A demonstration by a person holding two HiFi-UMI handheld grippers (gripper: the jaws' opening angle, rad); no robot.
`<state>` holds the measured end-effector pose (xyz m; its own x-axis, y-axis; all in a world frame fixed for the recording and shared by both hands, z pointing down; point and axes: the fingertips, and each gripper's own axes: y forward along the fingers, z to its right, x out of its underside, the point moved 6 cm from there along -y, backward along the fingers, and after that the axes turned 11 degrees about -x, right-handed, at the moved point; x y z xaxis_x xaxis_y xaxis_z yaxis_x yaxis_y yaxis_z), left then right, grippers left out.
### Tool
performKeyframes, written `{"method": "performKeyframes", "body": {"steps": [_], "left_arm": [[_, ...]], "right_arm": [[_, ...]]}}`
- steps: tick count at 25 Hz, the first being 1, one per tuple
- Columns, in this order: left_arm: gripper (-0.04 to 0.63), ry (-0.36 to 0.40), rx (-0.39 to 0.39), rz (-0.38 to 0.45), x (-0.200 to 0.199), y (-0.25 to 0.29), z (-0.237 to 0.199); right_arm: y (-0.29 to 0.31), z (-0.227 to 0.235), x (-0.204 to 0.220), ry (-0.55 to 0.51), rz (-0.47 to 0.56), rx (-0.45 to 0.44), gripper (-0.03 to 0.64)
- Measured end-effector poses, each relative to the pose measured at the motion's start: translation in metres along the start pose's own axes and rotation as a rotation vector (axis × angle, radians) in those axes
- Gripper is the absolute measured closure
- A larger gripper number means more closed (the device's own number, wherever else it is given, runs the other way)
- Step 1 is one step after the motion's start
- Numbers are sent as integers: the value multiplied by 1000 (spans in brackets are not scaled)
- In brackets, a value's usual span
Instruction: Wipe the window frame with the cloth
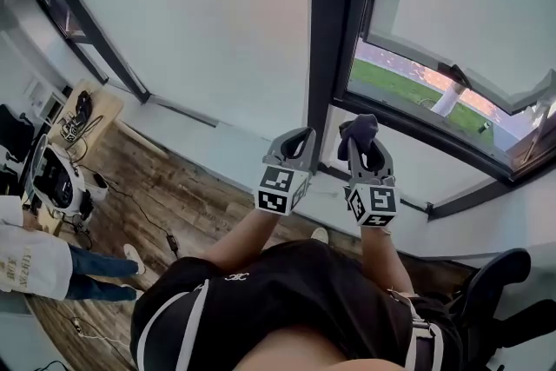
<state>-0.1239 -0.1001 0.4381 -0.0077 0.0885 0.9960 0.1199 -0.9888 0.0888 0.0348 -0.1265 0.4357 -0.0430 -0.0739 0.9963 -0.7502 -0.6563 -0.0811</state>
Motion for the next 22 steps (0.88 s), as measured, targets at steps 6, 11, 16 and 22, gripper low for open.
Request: {"method": "performKeyframes", "body": {"steps": [6,11,16,22], "left_arm": [[586,5,-21,18,-12,53,8],[586,2,-44,20,-15,83,15],[586,12,-44,-5,-12,103,13],[586,25,-42,18,-26,119,2]], "right_arm": [[23,48,-3,-23,9,-38,500],[38,71,0,-37,16,-104,500],[57,83,4,-18,19,-138,499],[71,96,-1,-4,47,-125,499]]}}
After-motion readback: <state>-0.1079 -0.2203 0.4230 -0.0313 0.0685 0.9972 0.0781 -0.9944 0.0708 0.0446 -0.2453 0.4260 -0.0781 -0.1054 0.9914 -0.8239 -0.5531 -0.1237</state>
